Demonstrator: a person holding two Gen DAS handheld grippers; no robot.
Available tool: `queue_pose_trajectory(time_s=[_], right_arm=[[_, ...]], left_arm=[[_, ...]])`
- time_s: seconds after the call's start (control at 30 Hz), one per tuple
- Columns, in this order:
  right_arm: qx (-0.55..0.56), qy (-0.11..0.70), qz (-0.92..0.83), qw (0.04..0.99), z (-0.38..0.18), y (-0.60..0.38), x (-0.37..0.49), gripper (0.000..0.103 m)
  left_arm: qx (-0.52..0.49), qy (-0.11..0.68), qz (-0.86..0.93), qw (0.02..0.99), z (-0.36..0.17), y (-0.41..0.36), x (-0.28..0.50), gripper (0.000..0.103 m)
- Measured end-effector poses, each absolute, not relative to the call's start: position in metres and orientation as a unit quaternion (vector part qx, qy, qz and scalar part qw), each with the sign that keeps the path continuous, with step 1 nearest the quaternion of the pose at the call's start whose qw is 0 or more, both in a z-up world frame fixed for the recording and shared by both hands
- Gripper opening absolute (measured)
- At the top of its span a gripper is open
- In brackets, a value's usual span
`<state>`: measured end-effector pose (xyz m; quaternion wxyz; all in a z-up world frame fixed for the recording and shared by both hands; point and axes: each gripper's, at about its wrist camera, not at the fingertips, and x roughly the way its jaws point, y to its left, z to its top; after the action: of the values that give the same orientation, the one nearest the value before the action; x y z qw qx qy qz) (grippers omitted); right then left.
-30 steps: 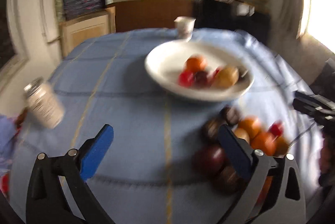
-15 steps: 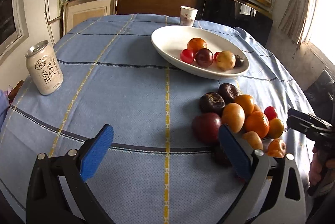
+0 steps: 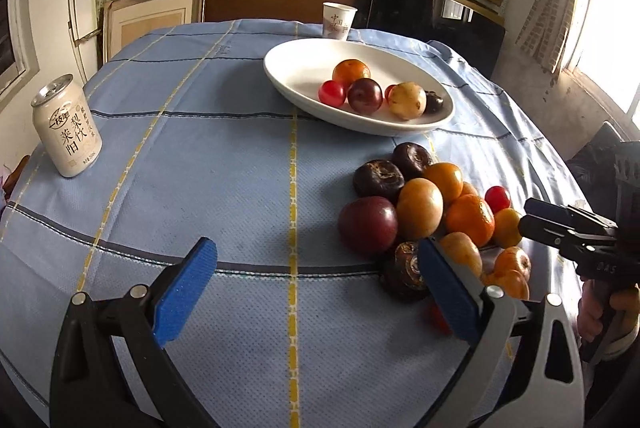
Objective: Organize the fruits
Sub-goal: 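Withdraw both open tools from the plate back toward the fruit pile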
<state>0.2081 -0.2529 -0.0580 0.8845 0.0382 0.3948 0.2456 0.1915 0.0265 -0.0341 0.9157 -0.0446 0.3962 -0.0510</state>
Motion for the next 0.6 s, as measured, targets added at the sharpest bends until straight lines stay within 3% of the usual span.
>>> queue_pose_trajectory(time_s=[0.2, 0.47, 0.6], right_arm=[[0.037, 0.406, 0.253, 0.877, -0.062, -0.25, 0.209, 0.051], [0.037, 0.418, 0.258, 0.87, -0.066, -0.246, 0.21, 0.047], [0.037, 0.424, 0.26, 0.867, -0.069, -0.245, 0.212, 0.038]], left_arm=[[-0.048, 0.397, -0.051, 0.915, -0.035, 0.028, 0.189, 0.099], [-0.055, 0.398, -0.049, 0.915, -0.035, 0.031, 0.188, 0.099], [-0.054, 0.398, -0.047, 0.915, -0.035, 0.031, 0.188, 0.099]])
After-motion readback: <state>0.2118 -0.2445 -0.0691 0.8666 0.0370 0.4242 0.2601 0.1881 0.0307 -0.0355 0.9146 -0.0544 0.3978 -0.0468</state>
